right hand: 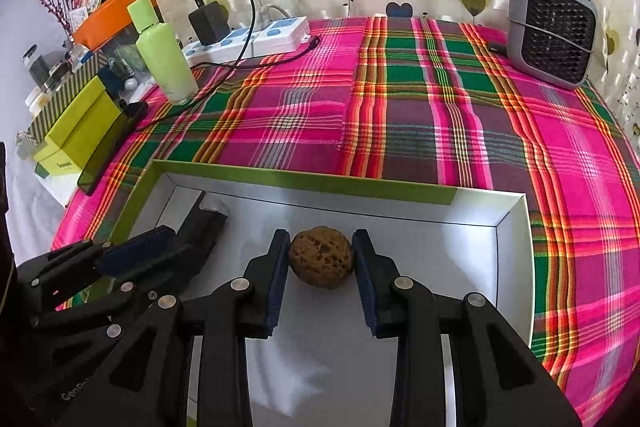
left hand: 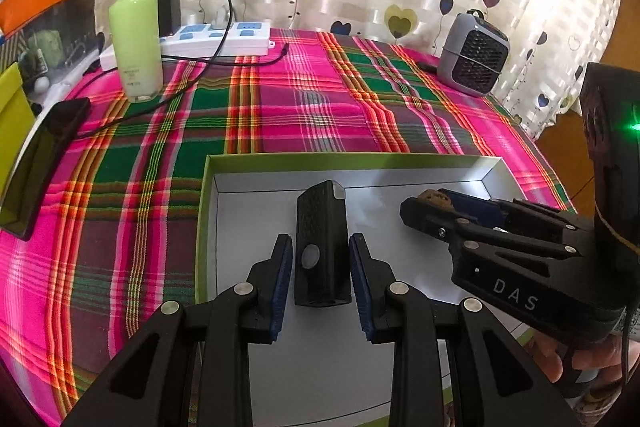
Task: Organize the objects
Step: 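Lower the black device into the white box and open the left tool while the right tool releases the walnut, then withdraw both open tools from the white box back toward the remaining items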
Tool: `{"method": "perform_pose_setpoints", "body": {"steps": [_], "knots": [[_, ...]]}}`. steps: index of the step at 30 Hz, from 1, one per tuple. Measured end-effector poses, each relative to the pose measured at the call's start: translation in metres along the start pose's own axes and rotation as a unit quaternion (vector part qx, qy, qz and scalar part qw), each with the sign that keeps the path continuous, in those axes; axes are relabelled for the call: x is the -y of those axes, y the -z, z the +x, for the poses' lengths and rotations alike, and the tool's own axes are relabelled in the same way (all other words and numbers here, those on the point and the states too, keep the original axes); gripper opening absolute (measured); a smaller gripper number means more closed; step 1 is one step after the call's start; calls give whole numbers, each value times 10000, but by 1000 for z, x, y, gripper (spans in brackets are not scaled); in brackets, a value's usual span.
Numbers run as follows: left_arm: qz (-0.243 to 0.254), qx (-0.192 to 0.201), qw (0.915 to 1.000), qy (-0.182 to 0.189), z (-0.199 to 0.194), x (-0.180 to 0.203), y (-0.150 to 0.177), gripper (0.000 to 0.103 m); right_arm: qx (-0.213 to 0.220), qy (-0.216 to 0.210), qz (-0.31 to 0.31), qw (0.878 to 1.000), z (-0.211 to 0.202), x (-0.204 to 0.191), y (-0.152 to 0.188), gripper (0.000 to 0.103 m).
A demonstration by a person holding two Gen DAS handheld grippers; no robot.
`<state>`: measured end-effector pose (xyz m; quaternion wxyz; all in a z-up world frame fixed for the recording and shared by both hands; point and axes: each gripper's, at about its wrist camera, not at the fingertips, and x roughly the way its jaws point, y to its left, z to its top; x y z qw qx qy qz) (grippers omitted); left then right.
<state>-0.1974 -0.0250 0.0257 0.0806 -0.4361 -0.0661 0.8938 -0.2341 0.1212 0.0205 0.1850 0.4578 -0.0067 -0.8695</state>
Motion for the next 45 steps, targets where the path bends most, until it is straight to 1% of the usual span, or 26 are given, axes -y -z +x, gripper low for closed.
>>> {"method": "perform_pose_setpoints", "body": {"steps": [7,13,17,20,28,45], "knots": [[23,-5,10000,-44,1,1,0,27,12,28,-7,10000,1,0,0,34],[37,-8,10000,-58,0,1,0,29,28,65,24,10000,-1,1,1,48],[41,4,9999,-105,-2,1,2,35,113,18,115,9999,-6,4,2,48],[-23,28,9999,-95,-7,-1,4,39,169,22,138,9998,-13,5,3,48],[-49,85,9999,-86,-18,-2,8,44,218,23,148,9996,-21,4,8,48],[-56,27,9998,-192,-19,-1,12,46,225,91,130,9996,-25,2,14,49]]}}
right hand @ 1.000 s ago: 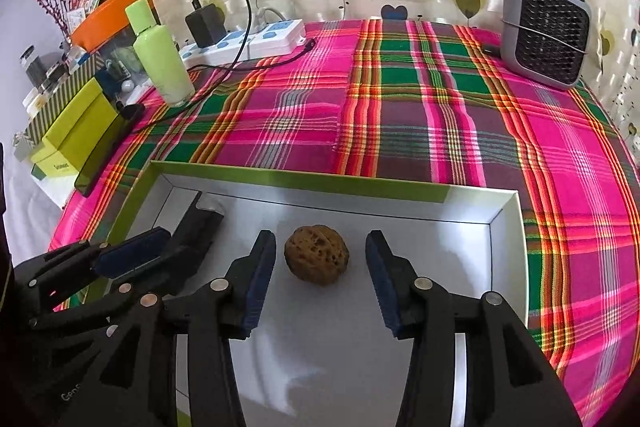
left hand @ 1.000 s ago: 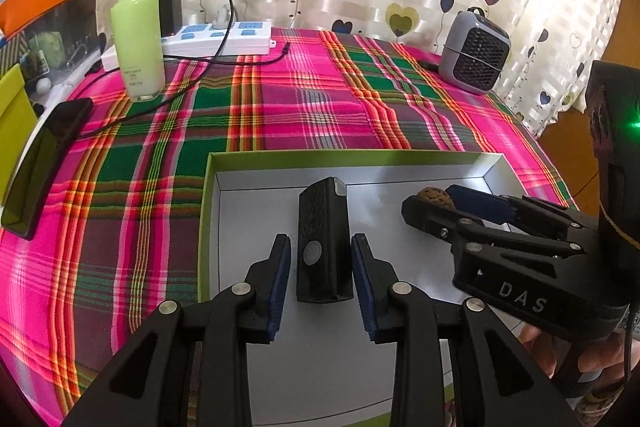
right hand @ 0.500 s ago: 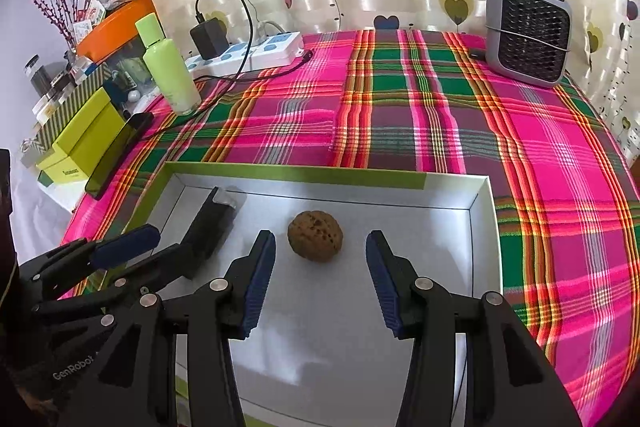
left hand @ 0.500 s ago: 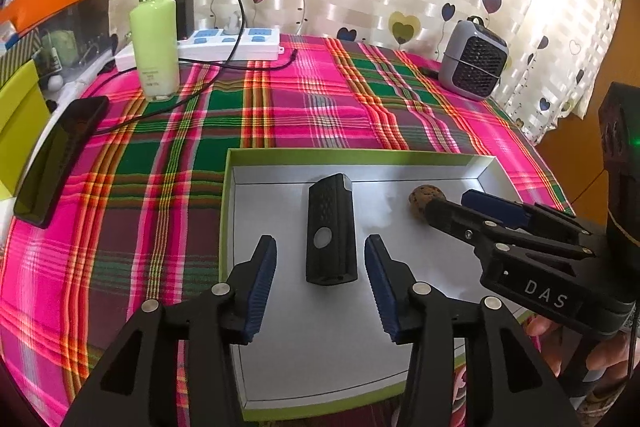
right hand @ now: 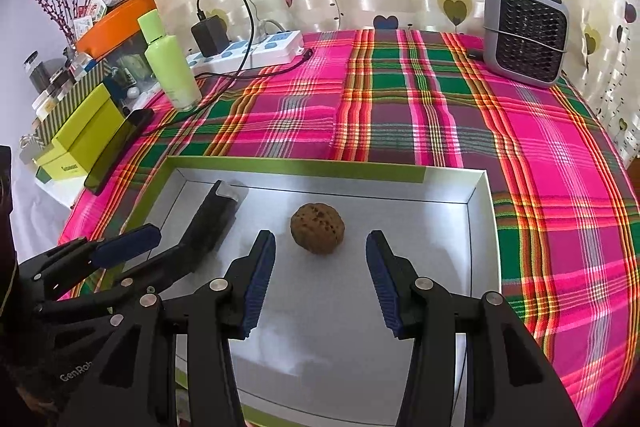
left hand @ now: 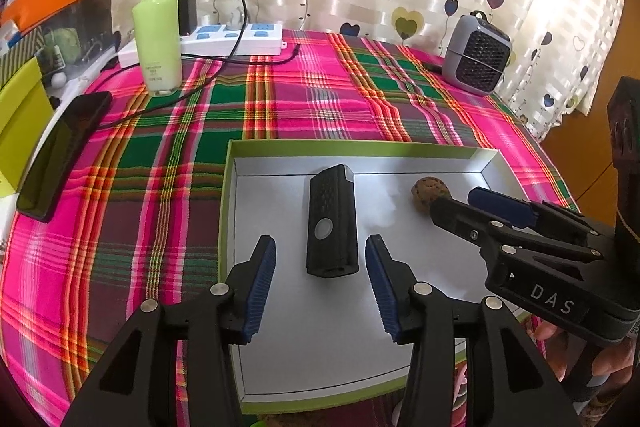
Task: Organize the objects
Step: 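Withdraw both open tools from the white box back toward the remaining items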
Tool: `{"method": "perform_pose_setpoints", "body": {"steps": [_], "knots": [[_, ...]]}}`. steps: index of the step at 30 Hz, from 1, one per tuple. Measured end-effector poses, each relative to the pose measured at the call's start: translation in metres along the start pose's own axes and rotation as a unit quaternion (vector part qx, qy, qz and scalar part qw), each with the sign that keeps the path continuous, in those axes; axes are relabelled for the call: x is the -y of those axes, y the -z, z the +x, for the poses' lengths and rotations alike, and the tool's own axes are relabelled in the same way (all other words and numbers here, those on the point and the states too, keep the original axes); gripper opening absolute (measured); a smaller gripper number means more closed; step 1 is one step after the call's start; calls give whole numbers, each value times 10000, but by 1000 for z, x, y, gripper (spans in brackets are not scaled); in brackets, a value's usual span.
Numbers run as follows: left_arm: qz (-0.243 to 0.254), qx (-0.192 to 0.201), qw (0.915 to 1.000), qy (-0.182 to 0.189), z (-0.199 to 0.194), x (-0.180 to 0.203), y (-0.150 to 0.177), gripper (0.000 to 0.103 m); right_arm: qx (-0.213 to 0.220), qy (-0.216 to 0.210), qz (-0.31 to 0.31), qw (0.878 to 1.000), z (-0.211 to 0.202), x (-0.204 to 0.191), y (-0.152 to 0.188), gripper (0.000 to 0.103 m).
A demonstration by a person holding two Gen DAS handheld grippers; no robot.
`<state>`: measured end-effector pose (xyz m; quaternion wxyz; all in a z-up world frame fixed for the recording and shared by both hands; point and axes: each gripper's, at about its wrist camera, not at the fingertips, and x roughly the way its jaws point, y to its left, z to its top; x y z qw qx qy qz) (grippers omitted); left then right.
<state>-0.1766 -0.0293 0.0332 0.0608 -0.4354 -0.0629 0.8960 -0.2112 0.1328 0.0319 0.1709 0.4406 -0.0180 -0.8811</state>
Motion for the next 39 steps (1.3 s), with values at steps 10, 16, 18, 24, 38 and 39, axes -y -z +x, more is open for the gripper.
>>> {"method": "perform_pose_setpoints", "body": {"steps": [10,16,18,24,38,39], "knots": [[134,200,9997,-40,-22,5,5,46,169,-14,-78,9998,-20,-3,9,48],[225,358,9990,-116,-41,9,15,46,259,-16,-108,9996,-38,-5,22,48],[220,386,9989,-138,-46,7,19,46,300,7,-134,9995,-44,-6,26,49],[82,414,9990,-117,-60,-4,34,46,414,81,-142,9990,-65,-4,41,48],[-308,453,9985,48,-85,-42,73,48,473,214,28,9986,-97,19,80,48],[-304,439,9986,66,-85,-43,76,48,467,222,54,9986,-98,21,83,48]]}}
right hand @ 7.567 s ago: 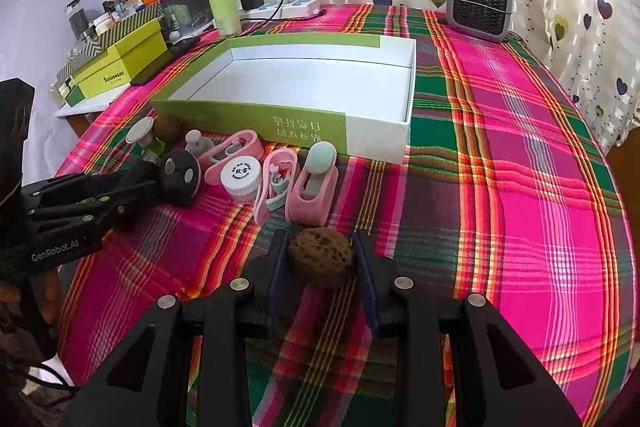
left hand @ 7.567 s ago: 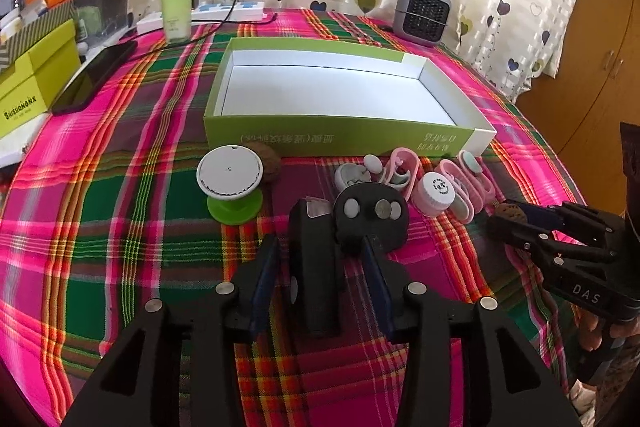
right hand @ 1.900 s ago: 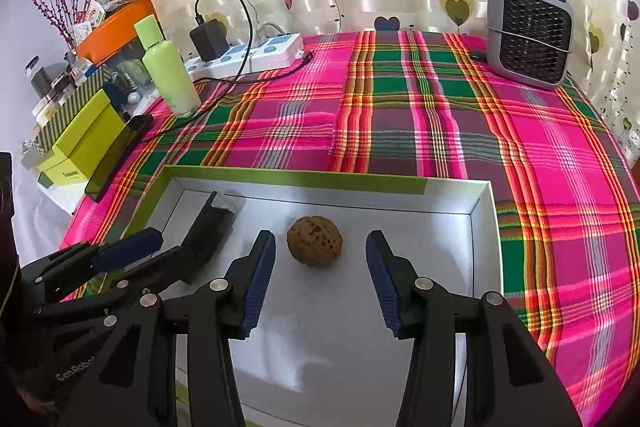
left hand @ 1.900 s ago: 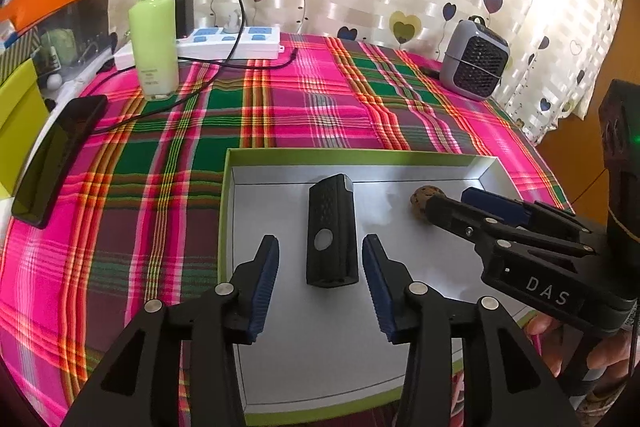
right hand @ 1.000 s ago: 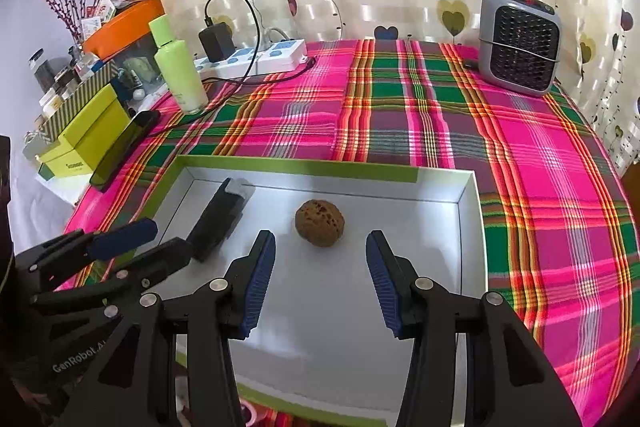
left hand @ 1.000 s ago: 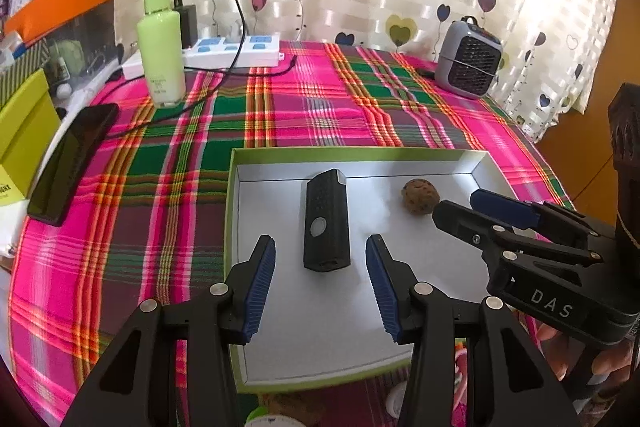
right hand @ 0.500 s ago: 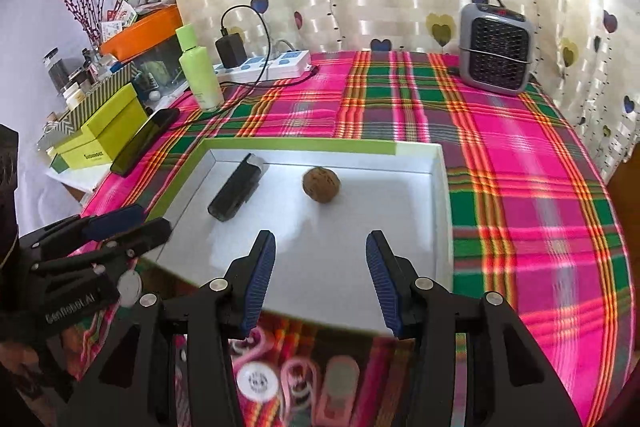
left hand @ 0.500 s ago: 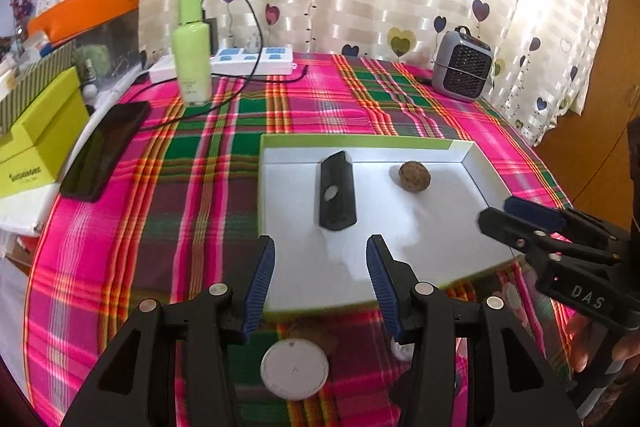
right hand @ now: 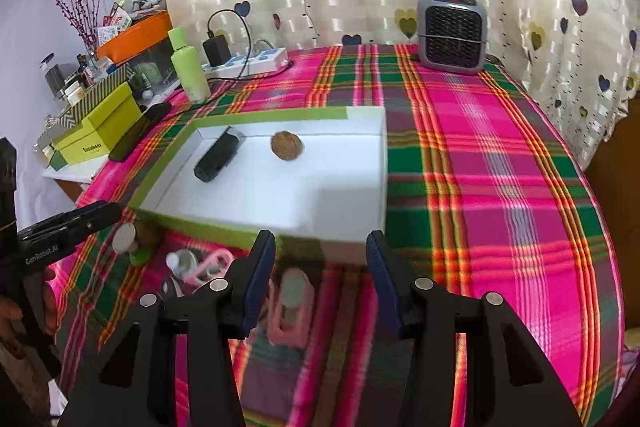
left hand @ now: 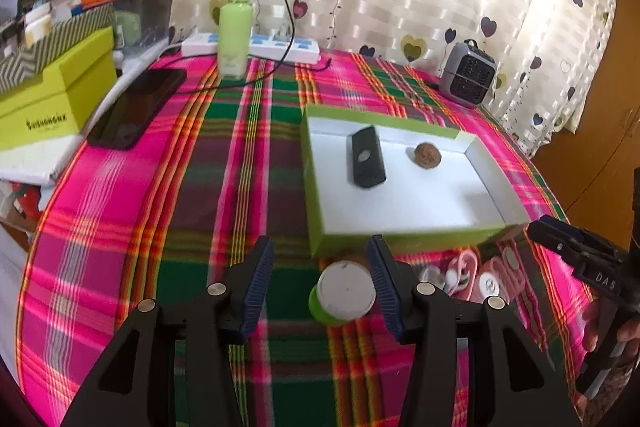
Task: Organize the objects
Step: 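Withdraw both open tools from the white box back toward the remaining items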
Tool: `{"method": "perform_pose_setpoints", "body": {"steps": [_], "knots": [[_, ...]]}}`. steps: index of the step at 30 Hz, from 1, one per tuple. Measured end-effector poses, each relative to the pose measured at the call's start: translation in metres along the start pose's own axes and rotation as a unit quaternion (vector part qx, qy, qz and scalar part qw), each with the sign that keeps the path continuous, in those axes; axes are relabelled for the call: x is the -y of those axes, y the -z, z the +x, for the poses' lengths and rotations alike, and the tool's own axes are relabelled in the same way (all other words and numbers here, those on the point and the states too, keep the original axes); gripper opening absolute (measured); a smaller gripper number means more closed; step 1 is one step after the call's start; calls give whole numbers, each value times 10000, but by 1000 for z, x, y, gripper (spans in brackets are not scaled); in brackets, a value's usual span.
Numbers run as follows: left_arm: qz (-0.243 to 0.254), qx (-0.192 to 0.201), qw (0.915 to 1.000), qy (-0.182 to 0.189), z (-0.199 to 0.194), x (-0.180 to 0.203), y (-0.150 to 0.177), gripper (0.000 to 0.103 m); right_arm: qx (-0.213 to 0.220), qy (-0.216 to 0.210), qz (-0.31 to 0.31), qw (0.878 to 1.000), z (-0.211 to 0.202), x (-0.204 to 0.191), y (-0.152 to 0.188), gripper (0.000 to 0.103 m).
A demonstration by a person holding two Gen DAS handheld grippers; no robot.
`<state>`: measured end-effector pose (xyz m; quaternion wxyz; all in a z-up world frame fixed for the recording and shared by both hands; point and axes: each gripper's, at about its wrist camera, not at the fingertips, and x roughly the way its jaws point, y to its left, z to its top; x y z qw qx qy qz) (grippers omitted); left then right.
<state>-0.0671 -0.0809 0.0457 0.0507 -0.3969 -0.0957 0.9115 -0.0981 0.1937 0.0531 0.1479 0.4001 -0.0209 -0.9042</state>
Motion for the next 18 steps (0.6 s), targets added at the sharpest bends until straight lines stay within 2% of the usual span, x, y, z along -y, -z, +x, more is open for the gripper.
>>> {"method": "perform_pose_setpoints", "body": {"steps": [8,18], "knots": [[48,-134,9995,291,0,-1,21,51,-38,-59,154,9999,-6,9,14,48],[176,-327,9989,296,19,9,22,52,-146,-126,204,9996,-5,13,29,48]]}}
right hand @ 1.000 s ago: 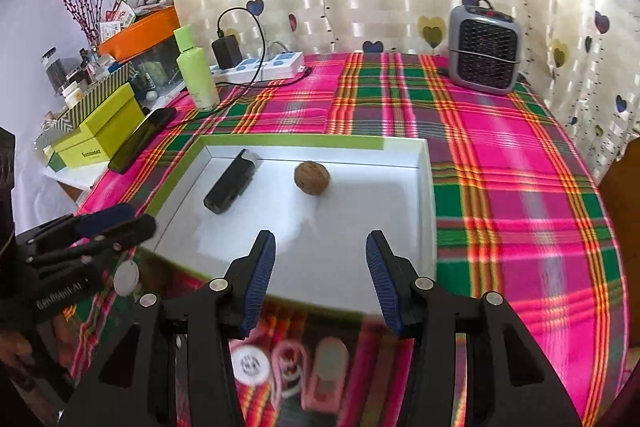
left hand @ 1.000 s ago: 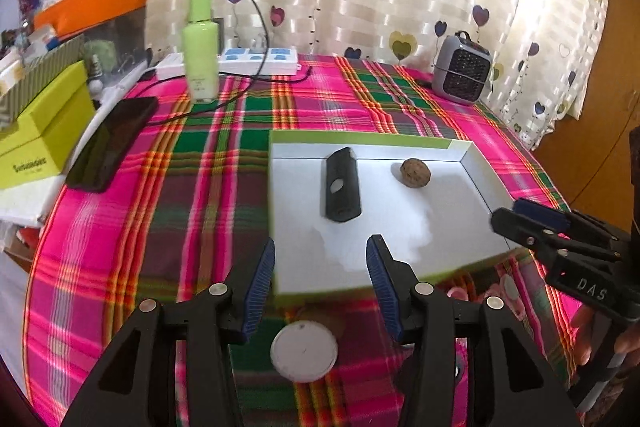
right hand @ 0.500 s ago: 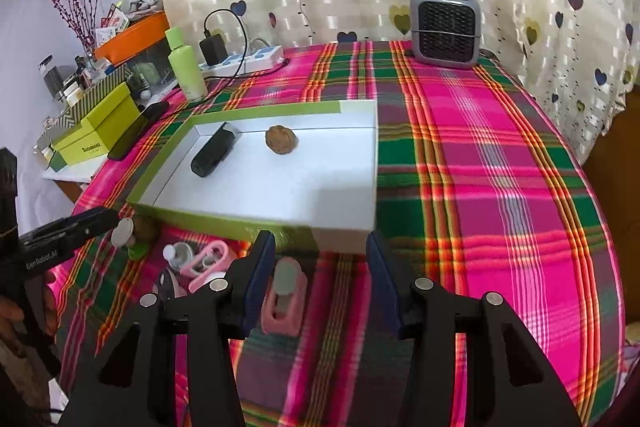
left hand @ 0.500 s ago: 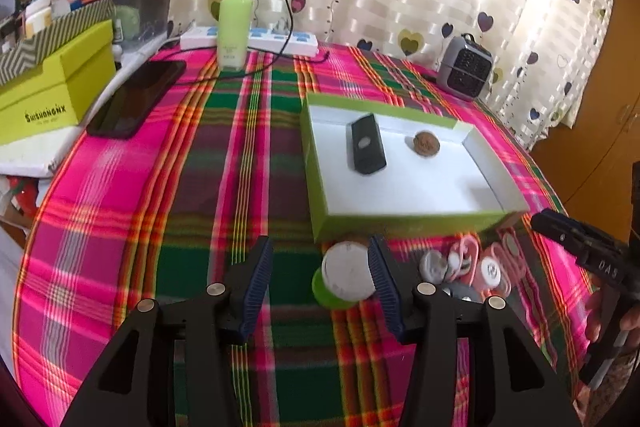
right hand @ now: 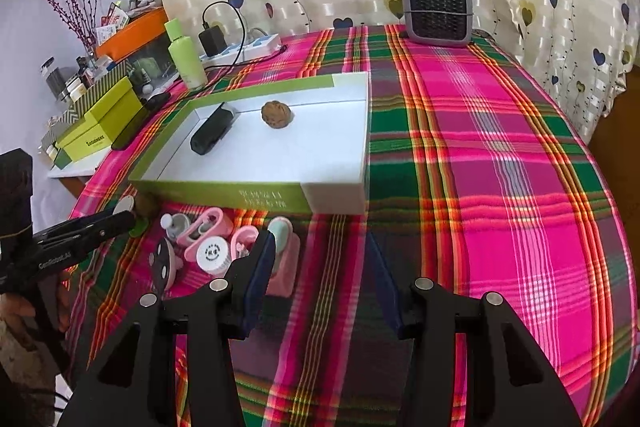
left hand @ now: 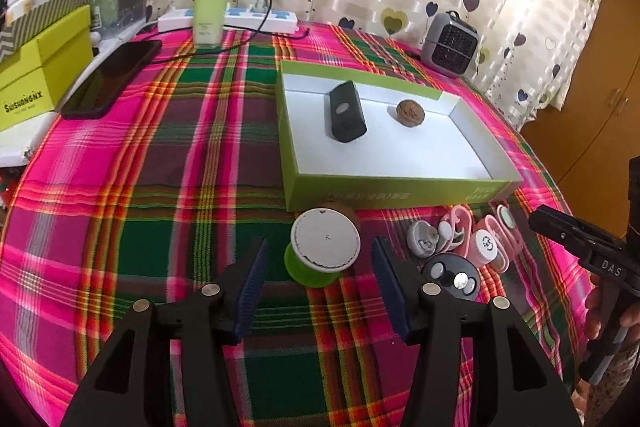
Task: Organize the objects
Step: 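Withdraw both open tools from the white box back toward the remaining items, then grasp the white disc on green base with the left tool while the right tool grasps the pink holder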
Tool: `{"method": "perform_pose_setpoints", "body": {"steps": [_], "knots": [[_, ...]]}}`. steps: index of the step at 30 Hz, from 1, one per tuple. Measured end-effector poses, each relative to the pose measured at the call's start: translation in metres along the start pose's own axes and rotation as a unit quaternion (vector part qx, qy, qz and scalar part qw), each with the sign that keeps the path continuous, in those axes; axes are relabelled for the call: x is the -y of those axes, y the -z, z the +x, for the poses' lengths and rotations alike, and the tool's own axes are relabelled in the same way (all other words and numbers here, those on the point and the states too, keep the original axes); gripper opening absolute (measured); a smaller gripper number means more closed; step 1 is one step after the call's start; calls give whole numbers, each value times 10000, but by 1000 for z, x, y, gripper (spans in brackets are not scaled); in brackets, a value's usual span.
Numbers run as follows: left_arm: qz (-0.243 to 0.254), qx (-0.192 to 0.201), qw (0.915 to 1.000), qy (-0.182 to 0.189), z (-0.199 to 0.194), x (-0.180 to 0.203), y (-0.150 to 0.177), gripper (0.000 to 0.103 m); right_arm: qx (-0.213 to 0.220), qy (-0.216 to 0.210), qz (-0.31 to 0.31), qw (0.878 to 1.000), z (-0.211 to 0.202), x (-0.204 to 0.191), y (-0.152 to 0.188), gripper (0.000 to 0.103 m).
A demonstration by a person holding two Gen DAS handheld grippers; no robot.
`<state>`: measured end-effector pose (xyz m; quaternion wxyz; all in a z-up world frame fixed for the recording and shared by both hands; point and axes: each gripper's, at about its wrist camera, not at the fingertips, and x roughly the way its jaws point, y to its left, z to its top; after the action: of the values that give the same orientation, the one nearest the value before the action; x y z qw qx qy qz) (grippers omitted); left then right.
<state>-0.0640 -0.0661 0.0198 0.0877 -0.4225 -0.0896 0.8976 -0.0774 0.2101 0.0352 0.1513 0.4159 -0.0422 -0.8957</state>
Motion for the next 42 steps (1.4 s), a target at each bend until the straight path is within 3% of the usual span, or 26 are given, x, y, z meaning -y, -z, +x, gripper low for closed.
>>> {"method": "perform_pose_setpoints", "body": {"steps": [15,21,31,42], "knots": [[9,32,10000,-91,9,2,0,52,-152,-140,-163,9997,14,-10,6,49],[-6,46,10000,-70,10,2,-2,52,-104,314,-142,9994,11,0,4,48],[18,40,10000,-81,10,2,-3,52,-111,-97,-245,9996,16,-13,1,48],[23,47,10000,-55,12,1,-5,52,-249,292,-100,9992,23,2,2,48]]}}
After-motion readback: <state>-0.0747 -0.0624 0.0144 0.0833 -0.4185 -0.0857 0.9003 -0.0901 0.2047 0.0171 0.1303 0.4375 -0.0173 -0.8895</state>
